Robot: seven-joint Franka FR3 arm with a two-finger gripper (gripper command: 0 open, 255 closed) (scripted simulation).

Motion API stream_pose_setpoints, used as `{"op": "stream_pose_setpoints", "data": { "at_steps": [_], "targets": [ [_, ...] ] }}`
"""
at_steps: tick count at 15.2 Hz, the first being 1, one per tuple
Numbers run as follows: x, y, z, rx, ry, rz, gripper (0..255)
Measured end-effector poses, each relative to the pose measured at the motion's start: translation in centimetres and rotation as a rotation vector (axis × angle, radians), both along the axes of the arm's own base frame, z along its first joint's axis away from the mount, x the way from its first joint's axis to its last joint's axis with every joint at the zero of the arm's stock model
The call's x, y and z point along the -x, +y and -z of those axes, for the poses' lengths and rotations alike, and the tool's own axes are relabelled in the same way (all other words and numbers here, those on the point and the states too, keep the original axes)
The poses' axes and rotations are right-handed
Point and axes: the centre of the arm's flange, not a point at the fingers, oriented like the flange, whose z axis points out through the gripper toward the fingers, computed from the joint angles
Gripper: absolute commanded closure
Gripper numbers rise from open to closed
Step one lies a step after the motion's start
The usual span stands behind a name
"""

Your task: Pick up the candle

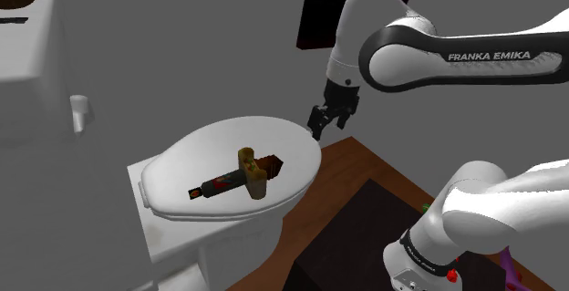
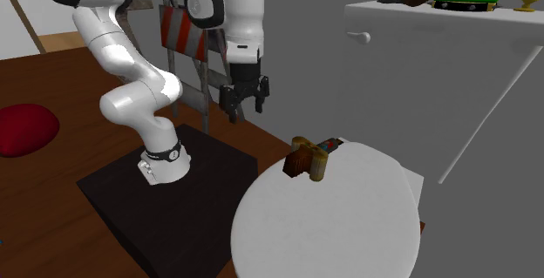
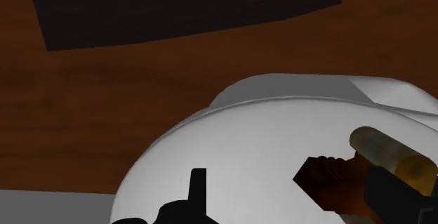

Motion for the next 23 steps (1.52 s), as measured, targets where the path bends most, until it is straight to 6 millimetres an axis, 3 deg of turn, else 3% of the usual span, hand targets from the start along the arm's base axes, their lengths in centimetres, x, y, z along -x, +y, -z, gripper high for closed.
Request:
{"op": "stream_pose_setpoints", "data": {
  "at_steps": [16, 23],
  "targets": [
    [-9.2, 14.1, 12.4, -0.016, 0.016, 0.104, 0],
    [-9.7, 15.0, 16.1, -0.017, 0.017, 0.111, 0]
  ]
}}
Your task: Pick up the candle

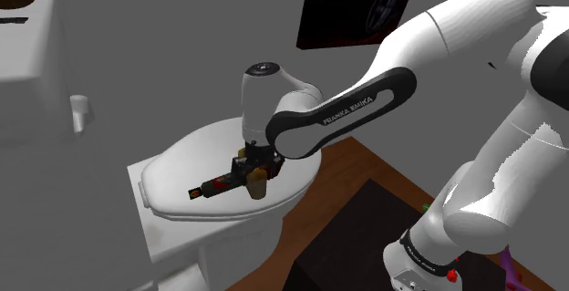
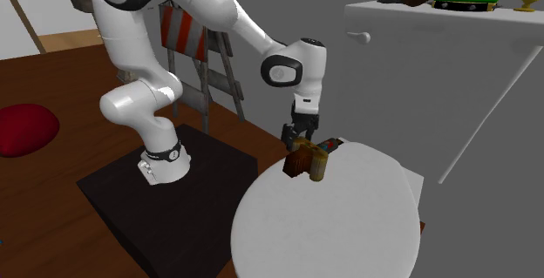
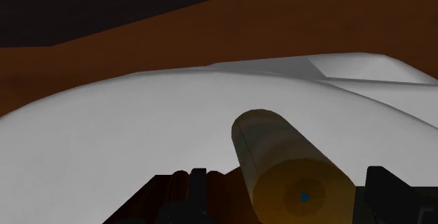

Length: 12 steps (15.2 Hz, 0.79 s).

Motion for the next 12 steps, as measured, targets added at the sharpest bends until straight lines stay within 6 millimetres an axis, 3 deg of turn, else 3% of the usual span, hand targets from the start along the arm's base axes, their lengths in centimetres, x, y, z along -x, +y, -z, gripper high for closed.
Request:
{"op": "stream_pose_setpoints", "data": {
  "at_steps": [1, 2, 12],
  "targets": [
    [0.0, -0.05, 0.39, 0.0, 0.0, 0.0, 0],
    [-0.08, -0.01, 0.61, 0.0, 0.0, 0.0, 255],
    [-0.1, 0.04, 0.73, 0.0, -0.001, 0.0, 255]
  ]
}}
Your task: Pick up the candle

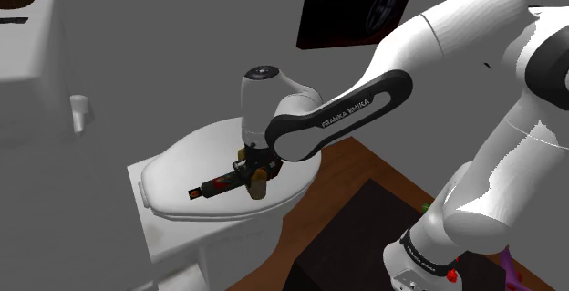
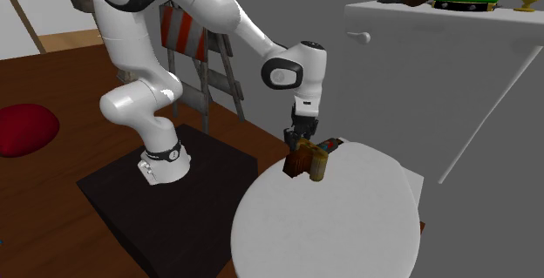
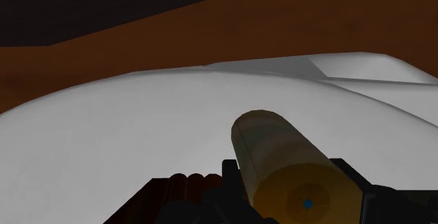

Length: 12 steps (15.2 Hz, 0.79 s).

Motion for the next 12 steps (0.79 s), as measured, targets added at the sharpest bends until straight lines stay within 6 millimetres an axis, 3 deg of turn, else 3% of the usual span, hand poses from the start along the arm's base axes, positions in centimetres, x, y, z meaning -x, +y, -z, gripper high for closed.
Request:
{"op": "stream_pose_setpoints", "data": {
  "at_steps": [12],
  "targets": [
    [-0.1, 0.0, -5.8, 0.0, 0.001, 0.0, 255]
  ]
}}
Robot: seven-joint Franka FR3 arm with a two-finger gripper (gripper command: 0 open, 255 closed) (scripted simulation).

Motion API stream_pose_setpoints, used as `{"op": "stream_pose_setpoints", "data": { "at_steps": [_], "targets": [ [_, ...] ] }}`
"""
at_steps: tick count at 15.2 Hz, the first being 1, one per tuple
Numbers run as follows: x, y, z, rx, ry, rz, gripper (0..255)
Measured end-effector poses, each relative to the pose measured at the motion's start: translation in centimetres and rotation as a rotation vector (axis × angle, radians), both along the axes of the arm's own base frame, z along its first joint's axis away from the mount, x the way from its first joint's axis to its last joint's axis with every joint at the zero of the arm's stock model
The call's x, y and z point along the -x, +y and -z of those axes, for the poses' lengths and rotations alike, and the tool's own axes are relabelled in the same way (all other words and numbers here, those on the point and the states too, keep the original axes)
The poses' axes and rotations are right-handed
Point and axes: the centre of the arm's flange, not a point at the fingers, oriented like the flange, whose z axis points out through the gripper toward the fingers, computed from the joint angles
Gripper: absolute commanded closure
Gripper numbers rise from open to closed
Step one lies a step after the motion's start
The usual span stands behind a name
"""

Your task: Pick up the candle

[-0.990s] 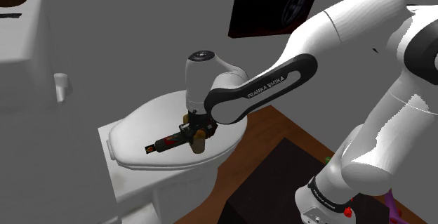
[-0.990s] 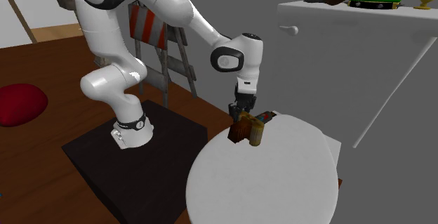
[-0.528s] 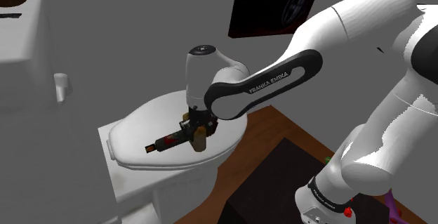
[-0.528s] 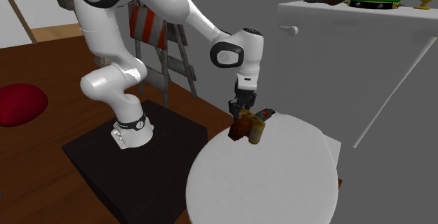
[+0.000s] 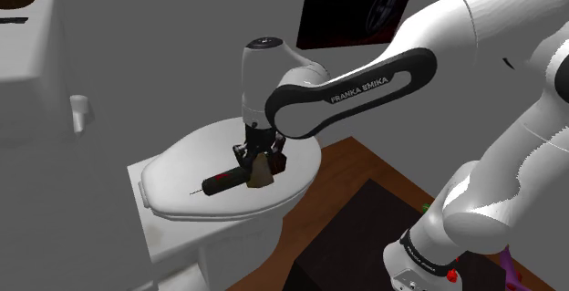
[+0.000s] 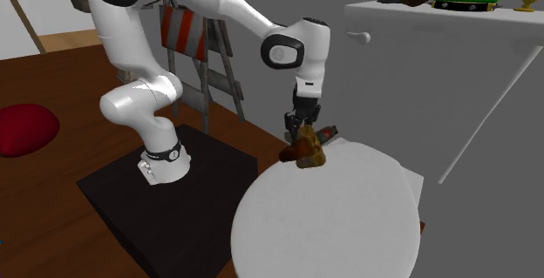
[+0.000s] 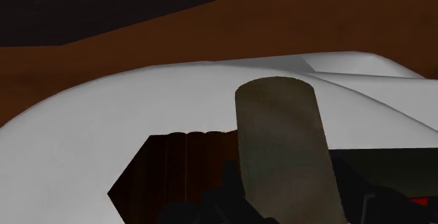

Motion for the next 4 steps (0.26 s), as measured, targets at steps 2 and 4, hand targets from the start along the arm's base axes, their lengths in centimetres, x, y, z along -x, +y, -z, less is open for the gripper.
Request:
{"op": "stream_pose_setpoints", "data": {
  "at_steps": [2, 4],
  "targets": [
    [0.0, 0.0, -1.0, 0.0, 0.0, 0.0, 255],
    [0.1, 0.0, -1.7, 0.0, 0.0, 0.0, 255]
  ]
}}
